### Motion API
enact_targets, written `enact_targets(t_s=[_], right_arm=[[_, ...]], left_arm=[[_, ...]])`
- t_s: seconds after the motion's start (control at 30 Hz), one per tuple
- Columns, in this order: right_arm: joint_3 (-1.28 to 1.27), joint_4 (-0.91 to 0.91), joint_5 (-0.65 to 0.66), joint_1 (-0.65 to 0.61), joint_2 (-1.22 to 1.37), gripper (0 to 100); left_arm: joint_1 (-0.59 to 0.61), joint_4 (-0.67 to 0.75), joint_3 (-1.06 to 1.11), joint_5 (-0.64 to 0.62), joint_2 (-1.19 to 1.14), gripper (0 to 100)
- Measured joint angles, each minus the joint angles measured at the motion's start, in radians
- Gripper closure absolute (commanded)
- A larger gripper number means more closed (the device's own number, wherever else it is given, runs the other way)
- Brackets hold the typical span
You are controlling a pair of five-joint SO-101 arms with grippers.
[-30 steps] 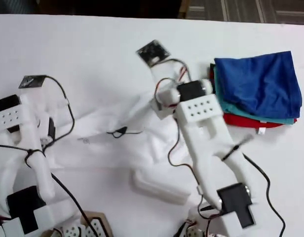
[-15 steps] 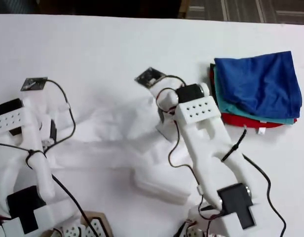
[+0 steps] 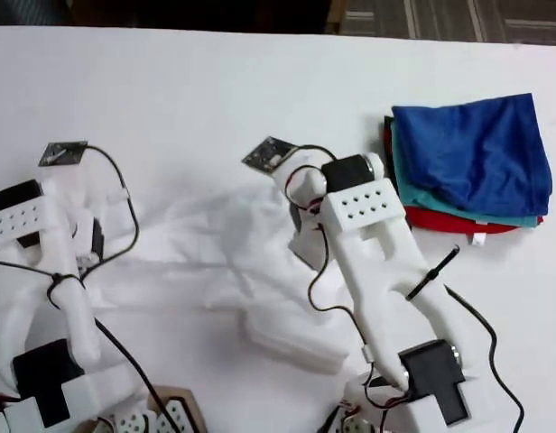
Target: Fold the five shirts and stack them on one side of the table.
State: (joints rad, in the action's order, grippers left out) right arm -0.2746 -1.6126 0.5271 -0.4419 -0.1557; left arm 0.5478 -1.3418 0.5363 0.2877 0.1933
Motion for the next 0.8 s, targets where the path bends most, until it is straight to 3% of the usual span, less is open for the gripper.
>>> enact_targets(t_s=[0.17,0.4,0.7,0.8], right_arm=[[-0.15,0.046,0.002,-0.144,0.0,77.6],[-0.362,0.222,0.002,-0.175,0.0,77.6],[-0.453,0.405,0.002,-0.061,0.003,78.2],[-0.453,0.443,0.002,-0.008,0.048,86.3]], left_arm=[[0.0,0.029,0.0,0.0,0.0,97],[0.0,0.029,0.0,0.0,0.0,97],[0.0,0.029,0.0,0.0,0.0,97],[0.0,0.029,0.0,0.0,0.0,97]])
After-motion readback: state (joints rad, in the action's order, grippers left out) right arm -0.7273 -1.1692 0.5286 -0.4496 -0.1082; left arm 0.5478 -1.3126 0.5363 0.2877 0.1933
